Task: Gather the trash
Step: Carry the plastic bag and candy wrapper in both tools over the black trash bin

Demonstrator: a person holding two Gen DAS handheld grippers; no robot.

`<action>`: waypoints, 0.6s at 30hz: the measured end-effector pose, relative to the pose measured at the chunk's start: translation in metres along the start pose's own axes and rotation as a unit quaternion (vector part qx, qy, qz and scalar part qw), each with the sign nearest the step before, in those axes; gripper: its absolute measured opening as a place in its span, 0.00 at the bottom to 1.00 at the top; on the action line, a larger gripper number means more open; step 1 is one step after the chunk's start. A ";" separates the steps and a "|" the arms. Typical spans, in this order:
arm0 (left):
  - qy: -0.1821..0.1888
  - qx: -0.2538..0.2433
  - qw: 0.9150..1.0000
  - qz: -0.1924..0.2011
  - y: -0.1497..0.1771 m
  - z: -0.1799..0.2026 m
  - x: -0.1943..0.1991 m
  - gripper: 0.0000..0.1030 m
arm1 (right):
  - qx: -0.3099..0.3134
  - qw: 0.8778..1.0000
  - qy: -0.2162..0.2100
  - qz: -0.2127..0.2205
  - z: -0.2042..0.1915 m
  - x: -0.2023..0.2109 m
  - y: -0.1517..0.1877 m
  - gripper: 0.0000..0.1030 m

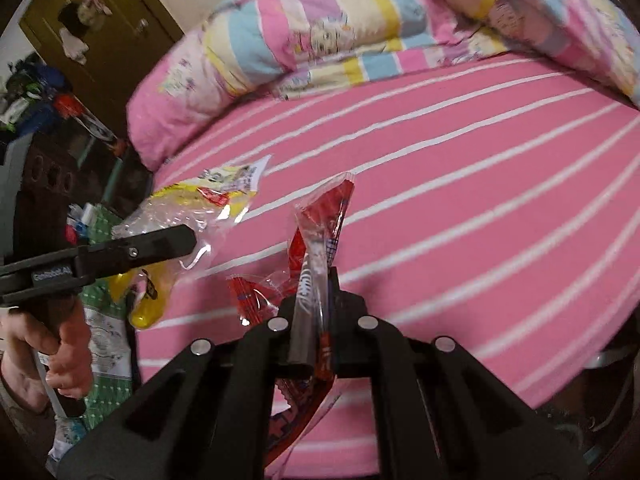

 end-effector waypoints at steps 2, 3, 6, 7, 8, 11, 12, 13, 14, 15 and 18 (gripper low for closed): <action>0.015 -0.006 1.000 -0.001 0.014 0.026 0.006 0.30 | -0.002 1.000 0.002 0.020 0.005 0.037 0.015 0.05; 0.022 -0.012 1.000 -0.004 0.021 0.042 0.006 0.30 | -0.003 1.000 0.002 0.025 0.006 0.047 0.019 0.05; 0.037 -0.035 0.999 -0.013 0.045 0.084 0.004 0.30 | -0.010 0.999 0.010 0.052 0.020 0.094 0.043 0.05; 0.042 -0.042 0.998 -0.017 0.053 0.099 0.000 0.30 | -0.017 0.998 0.012 0.062 0.027 0.111 0.055 0.05; 0.045 -0.048 0.998 -0.021 0.062 0.110 -0.003 0.30 | -0.024 0.997 0.014 0.067 0.033 0.124 0.065 0.05; 0.058 -0.070 0.995 -0.035 0.093 0.150 -0.017 0.30 | -0.033 0.996 0.022 0.082 0.050 0.153 0.087 0.05; 0.066 -0.073 0.994 -0.042 0.104 0.163 -0.024 0.30 | -0.041 0.995 0.026 0.088 0.059 0.165 0.099 0.05; 0.072 -0.076 0.993 -0.049 0.115 0.176 -0.032 0.30 | -0.046 0.994 0.029 0.091 0.065 0.173 0.106 0.05; 0.074 -0.080 0.993 -0.053 0.122 0.184 -0.039 0.30 | -0.053 0.993 0.035 0.097 0.073 0.183 0.116 0.05; 0.079 -0.087 0.991 -0.061 0.135 0.199 -0.049 0.30 | -0.064 0.992 0.042 0.104 0.085 0.195 0.129 0.05; 0.089 -0.099 0.988 -0.082 0.163 0.225 -0.077 0.31 | -0.095 0.986 0.060 0.119 0.116 0.219 0.164 0.05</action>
Point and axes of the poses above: each gripper's, at about its wrist camera, not at the fingertips, and x roughly against the way its jaws point, z to its right, y to its underside, the point moved 9 cm from there along -x, roughly the way its jaws point, and after that the axes turned 2 degrees about z, right-handed, at the moved point
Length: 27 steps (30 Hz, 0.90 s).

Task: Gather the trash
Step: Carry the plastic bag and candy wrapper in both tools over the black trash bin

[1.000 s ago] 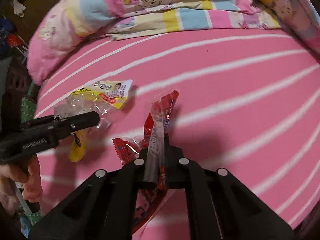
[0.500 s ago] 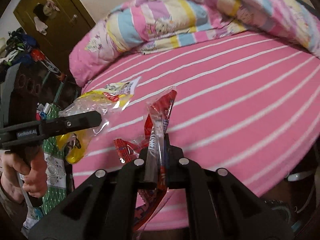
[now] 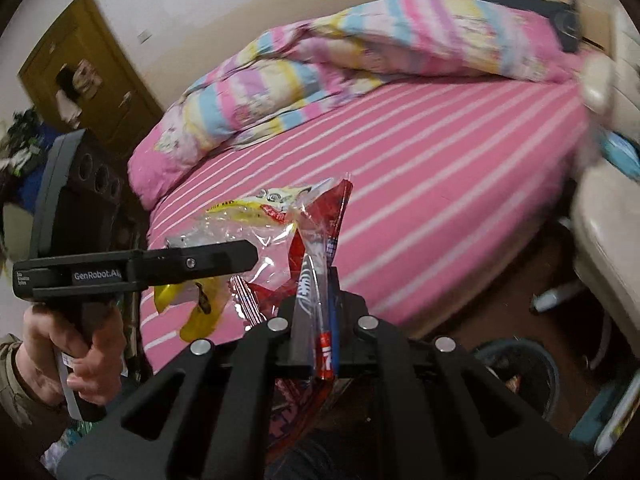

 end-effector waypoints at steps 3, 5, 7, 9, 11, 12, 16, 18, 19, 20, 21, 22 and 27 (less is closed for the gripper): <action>0.005 -0.013 1.000 -0.024 0.019 0.019 -0.037 0.31 | -0.029 0.999 0.024 0.013 0.041 0.018 0.024 0.05; 0.011 -0.017 0.999 -0.048 0.036 0.032 -0.068 0.31 | -0.041 0.998 0.042 0.019 0.066 0.023 0.035 0.05; 0.017 -0.013 0.998 -0.067 0.051 0.041 -0.092 0.31 | -0.054 0.996 0.067 0.024 0.096 0.028 0.050 0.06; 0.020 -0.011 0.996 -0.086 0.065 0.046 -0.122 0.31 | -0.081 0.993 0.087 0.020 0.132 0.030 0.072 0.06; 0.018 -0.009 0.995 -0.099 0.075 0.048 -0.145 0.31 | -0.102 0.991 0.091 0.013 0.152 0.027 0.085 0.06; 0.015 -0.007 0.994 -0.111 0.083 0.048 -0.165 0.31 | -0.122 0.988 0.094 0.003 0.173 0.025 0.099 0.06; 0.007 0.020 0.989 -0.143 0.106 0.036 -0.222 0.31 | -0.167 0.979 0.117 -0.024 0.224 0.007 0.136 0.06; 0.007 0.054 0.986 -0.156 0.118 0.025 -0.252 0.31 | -0.181 0.975 0.127 -0.039 0.241 -0.003 0.151 0.06; 0.005 0.068 0.984 -0.163 0.125 0.020 -0.267 0.31 | -0.187 0.973 0.131 -0.046 0.249 -0.008 0.158 0.06; 0.002 0.079 0.982 -0.172 0.133 0.013 -0.283 0.31 | -0.191 0.971 0.135 -0.053 0.256 -0.012 0.165 0.06; -0.001 0.084 0.981 -0.177 0.139 0.010 -0.292 0.31 | -0.194 0.968 0.143 -0.062 0.266 -0.019 0.175 0.06; -0.006 0.088 0.979 -0.185 0.147 0.006 -0.304 0.31 | -0.196 0.967 0.149 -0.070 0.273 -0.023 0.183 0.06; -0.035 0.056 0.974 -0.216 0.165 -0.001 -0.341 0.31 | -0.215 0.957 0.167 -0.101 0.298 -0.045 0.215 0.06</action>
Point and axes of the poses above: each gripper's, at about its wrist camera, not at the fingertips, and x roughly against the way its jaws point, z to its right, y to its underside, the point moved 9 cm from there along -x, roughly the way its jaws point, and after that the axes turned 2 degrees about z, right-handed, at the moved point
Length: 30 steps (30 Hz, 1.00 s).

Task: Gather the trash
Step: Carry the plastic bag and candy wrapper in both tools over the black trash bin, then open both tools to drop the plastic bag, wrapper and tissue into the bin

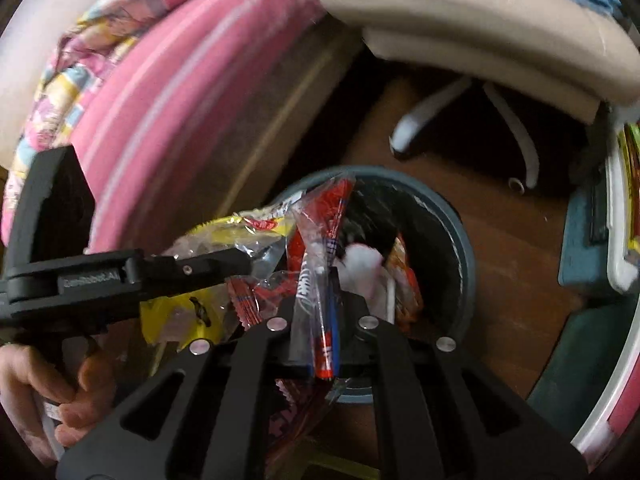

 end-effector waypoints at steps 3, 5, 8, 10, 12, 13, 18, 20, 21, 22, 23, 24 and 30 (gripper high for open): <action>-0.024 -0.029 0.999 -0.007 -0.004 0.000 -0.017 0.32 | -0.014 1.000 0.008 -0.013 0.012 -0.017 0.008 0.06; -0.028 -0.034 0.999 -0.012 -0.004 -0.004 -0.024 0.33 | -0.018 1.000 0.012 -0.017 0.018 -0.023 0.011 0.06; -0.044 -0.063 0.997 -0.019 -0.006 -0.002 -0.039 0.33 | -0.026 0.999 0.021 -0.020 0.027 -0.033 0.013 0.06; -0.059 -0.089 0.994 -0.022 -0.004 0.001 -0.049 0.34 | -0.038 0.999 0.020 -0.027 0.037 -0.038 0.017 0.07; -0.070 -0.111 0.991 -0.027 -0.002 0.004 -0.059 0.36 | -0.047 0.998 0.021 -0.034 0.044 -0.042 0.022 0.08; -0.079 -0.124 0.989 -0.031 0.000 0.005 -0.064 0.36 | -0.048 0.998 0.021 -0.036 0.048 -0.046 0.024 0.08; -0.100 -0.155 0.981 -0.054 0.009 0.003 -0.079 0.42 | -0.054 0.997 0.021 -0.052 0.056 -0.052 0.034 0.16; -0.117 -0.166 0.978 -0.055 0.009 -0.001 -0.080 0.47 | -0.056 0.997 0.023 -0.052 0.057 -0.052 0.035 0.22; -0.119 -0.170 0.977 -0.055 0.010 -0.001 -0.080 0.48 | -0.056 0.997 0.024 -0.052 0.057 -0.054 0.037 0.25; -0.123 -0.173 0.976 -0.054 0.010 -0.001 -0.080 0.49 | -0.056 0.997 0.025 -0.052 0.056 -0.054 0.039 0.26; -0.127 -0.177 0.975 -0.052 0.010 -0.001 -0.079 0.51 | -0.056 0.997 0.026 -0.052 0.055 -0.055 0.040 0.28; -0.127 -0.179 0.974 -0.051 0.010 0.000 -0.079 0.51 | -0.057 0.997 0.028 -0.053 0.054 -0.055 0.041 0.30; -0.124 -0.189 0.973 -0.038 0.006 0.010 -0.071 0.74 | -0.070 0.996 0.031 -0.046 0.055 -0.052 0.043 0.55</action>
Point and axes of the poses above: each gripper's, at about its wrist camera, not at the fingertips, and x roughly against the way its jaws point, z to its right, y to its underside, the point moved 9 cm from there along -x, roughly the way its jaws point, and after that the axes turned 2 degrees about z, right-handed, at the moved point
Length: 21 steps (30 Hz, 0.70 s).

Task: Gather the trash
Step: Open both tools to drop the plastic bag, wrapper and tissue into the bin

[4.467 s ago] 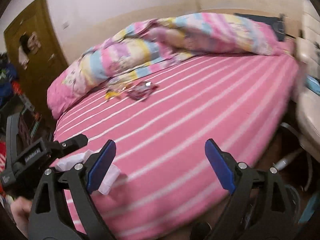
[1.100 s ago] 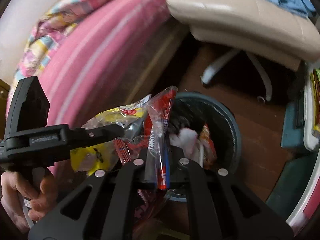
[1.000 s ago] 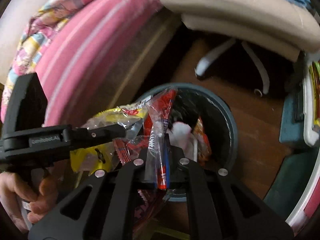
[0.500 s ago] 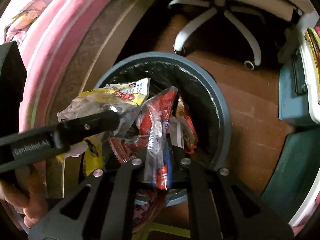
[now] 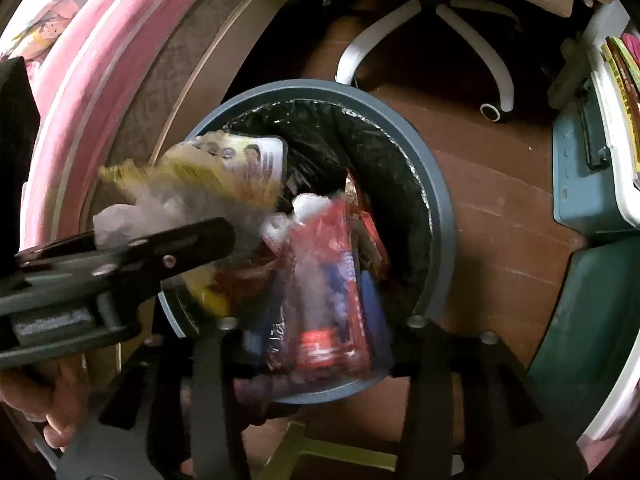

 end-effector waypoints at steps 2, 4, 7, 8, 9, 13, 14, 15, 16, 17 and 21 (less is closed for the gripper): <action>-0.002 -0.002 1.000 0.005 -0.003 0.003 0.003 0.81 | -0.006 1.000 0.008 0.012 0.003 0.004 -0.002 0.70; -0.001 -0.003 1.000 0.010 -0.005 0.004 0.007 0.85 | -0.013 1.000 0.011 0.018 0.004 0.006 -0.002 0.81; 0.011 0.007 1.000 0.011 -0.008 0.004 0.011 0.86 | -0.026 0.999 0.009 0.019 0.008 0.007 -0.005 0.85; 0.019 0.012 1.000 0.011 -0.008 0.005 0.012 0.87 | -0.032 0.999 0.008 0.020 0.009 0.008 -0.005 0.86; 0.024 0.014 1.000 0.011 -0.008 0.006 0.013 0.87 | -0.037 0.999 0.007 0.023 0.011 0.009 -0.006 0.86; 0.043 0.020 0.999 0.008 -0.007 0.010 0.016 0.88 | -0.056 0.998 0.001 0.030 0.013 0.013 -0.008 0.86; 0.045 0.020 0.999 0.007 -0.006 0.011 0.016 0.88 | -0.060 0.998 0.000 0.031 0.013 0.013 -0.008 0.86; 0.046 0.021 0.999 0.004 -0.006 0.012 0.016 0.88 | -0.067 0.997 -0.006 0.032 0.012 0.013 -0.005 0.86; 0.048 0.022 0.999 0.002 -0.005 0.013 0.016 0.88 | -0.069 0.997 -0.009 0.032 0.011 0.013 -0.004 0.87; 0.053 0.023 0.998 -0.001 -0.004 0.014 0.016 0.88 | -0.070 0.997 -0.017 0.032 0.008 0.012 -0.003 0.87; 0.079 0.028 0.996 -0.009 -0.002 0.020 0.019 0.88 | -0.056 0.997 -0.037 0.038 -0.005 0.010 -0.003 0.87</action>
Point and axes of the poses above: each gripper's, at about its wrist camera, not at the fingertips, and x roughly against the way its jaws point, z to its right, y to its underside, the point moved 9 cm from there along -x, roughly the way its jaws point, and after that the axes turned 2 degrees about z, right-handed, at the moved point
